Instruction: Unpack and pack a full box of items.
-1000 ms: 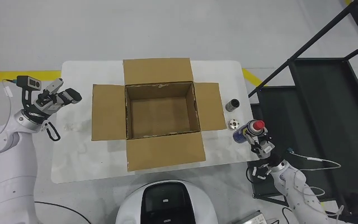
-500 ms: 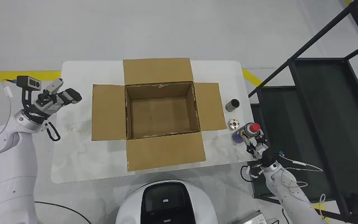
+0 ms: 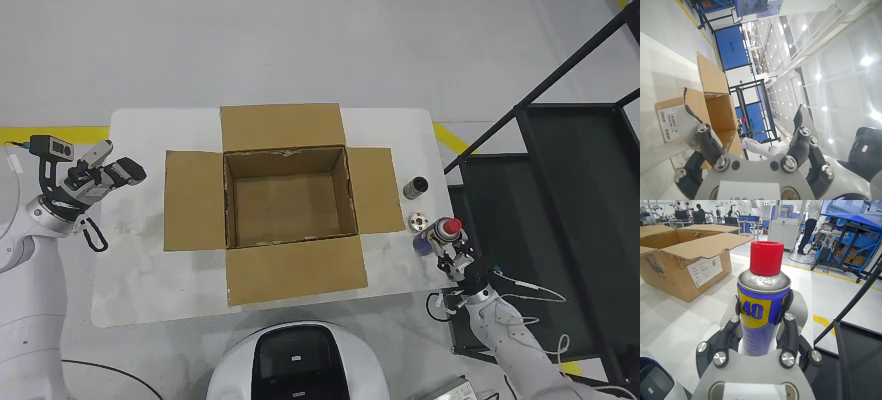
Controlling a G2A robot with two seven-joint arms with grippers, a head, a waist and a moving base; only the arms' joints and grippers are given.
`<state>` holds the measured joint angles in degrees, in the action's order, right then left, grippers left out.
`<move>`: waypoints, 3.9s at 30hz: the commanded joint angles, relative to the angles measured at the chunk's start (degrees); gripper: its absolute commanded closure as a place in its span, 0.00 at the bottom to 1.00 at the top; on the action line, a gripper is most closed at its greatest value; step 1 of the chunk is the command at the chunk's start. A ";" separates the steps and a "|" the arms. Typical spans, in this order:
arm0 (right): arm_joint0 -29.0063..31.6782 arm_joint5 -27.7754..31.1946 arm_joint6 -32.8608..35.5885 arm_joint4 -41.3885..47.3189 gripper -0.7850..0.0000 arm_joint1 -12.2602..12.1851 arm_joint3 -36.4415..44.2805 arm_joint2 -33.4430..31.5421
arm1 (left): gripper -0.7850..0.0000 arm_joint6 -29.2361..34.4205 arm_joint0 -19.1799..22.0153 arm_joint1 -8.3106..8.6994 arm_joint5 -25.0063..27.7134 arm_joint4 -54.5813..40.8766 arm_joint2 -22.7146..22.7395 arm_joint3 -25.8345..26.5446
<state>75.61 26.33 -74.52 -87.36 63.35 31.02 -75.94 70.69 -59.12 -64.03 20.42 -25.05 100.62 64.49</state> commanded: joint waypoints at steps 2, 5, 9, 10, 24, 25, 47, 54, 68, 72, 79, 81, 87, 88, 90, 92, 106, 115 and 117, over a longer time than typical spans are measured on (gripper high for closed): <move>-0.40 0.17 -0.68 -0.13 0.00 0.12 -1.22 0.47 | 0.00 0.00 0.00 0.00 0.00 0.00 0.00 0.00; -0.47 0.66 -1.62 -0.17 0.00 0.17 -2.33 0.86 | 0.00 0.00 0.00 0.00 0.00 0.00 0.00 0.00; 0.78 0.17 -3.27 -0.11 0.00 -0.12 -2.32 0.97 | 0.00 0.00 0.00 0.00 0.00 0.00 0.00 0.00; 1.54 -0.15 -3.59 0.12 0.00 -0.32 -1.63 0.89 | 0.00 0.00 0.00 0.00 0.00 0.00 0.00 0.00; 21.70 -0.49 -3.92 4.17 0.00 -7.10 25.40 -9.43 | 0.00 0.00 0.00 0.00 0.00 0.00 0.00 0.00; 23.13 -0.10 -3.53 4.24 0.00 -7.46 27.57 -10.54 | 0.00 0.00 0.00 0.00 0.00 0.00 0.00 0.00; 28.22 1.65 2.76 7.42 0.00 -8.29 37.88 -15.32 | 0.00 -0.96 -0.28 0.00 -0.17 0.17 -0.03 0.22; 29.79 4.86 8.88 9.90 0.00 -8.72 45.12 -19.00 | 0.00 -5.93 -1.57 0.51 0.64 3.59 -0.29 0.34; 35.60 6.61 26.18 14.48 0.00 -8.95 63.08 -26.01 | 0.00 -8.96 0.51 1.12 4.46 6.65 -3.16 -6.62; 36.47 5.31 27.49 15.17 0.00 -8.72 66.12 -27.09 | 0.00 -9.48 1.28 1.23 5.20 6.79 -4.02 -8.06; 36.23 3.31 22.68 15.86 0.00 -8.06 61.68 -26.96 | 0.00 -9.90 1.37 1.60 5.62 4.85 -3.81 -8.21; 35.54 2.41 20.87 15.02 0.00 -7.80 59.24 -25.84 | 0.00 -10.19 1.36 1.72 5.49 4.46 -3.73 -7.82; 31.53 -1.08 16.05 12.19 0.00 -6.91 51.45 -21.34 | 0.00 -10.63 0.66 1.94 5.68 2.69 -3.79 -4.95; 30.58 -1.30 14.99 11.93 0.00 -6.73 49.82 -20.42 | 0.00 -10.56 0.35 2.01 5.69 2.39 -3.80 -4.14; 29.27 -2.01 13.42 11.27 0.00 -6.46 47.58 -19.22 | 0.00 -10.56 0.35 2.01 5.69 2.39 -3.80 -4.14; 28.31 -2.53 12.24 11.03 0.00 -6.23 45.76 -18.34 | 0.00 -10.56 0.35 2.01 5.69 2.39 -3.80 -4.14; 20.85 -4.54 4.51 4.88 0.00 -4.67 33.13 -10.85 | 0.00 -10.56 0.35 2.01 5.69 2.39 -3.80 -4.14; 18.76 -4.85 3.61 2.83 0.00 -4.23 28.69 -8.90 | 0.00 -10.56 0.35 2.01 5.69 2.39 -3.80 -4.14; 17.53 -5.24 4.67 3.85 0.00 -3.92 26.64 -8.34 | 0.00 -10.56 0.35 2.01 5.69 2.39 -3.80 -4.14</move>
<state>93.78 21.27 -70.38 -84.13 59.29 58.74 -84.52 60.14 -58.76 -62.02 26.12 -22.65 96.83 60.35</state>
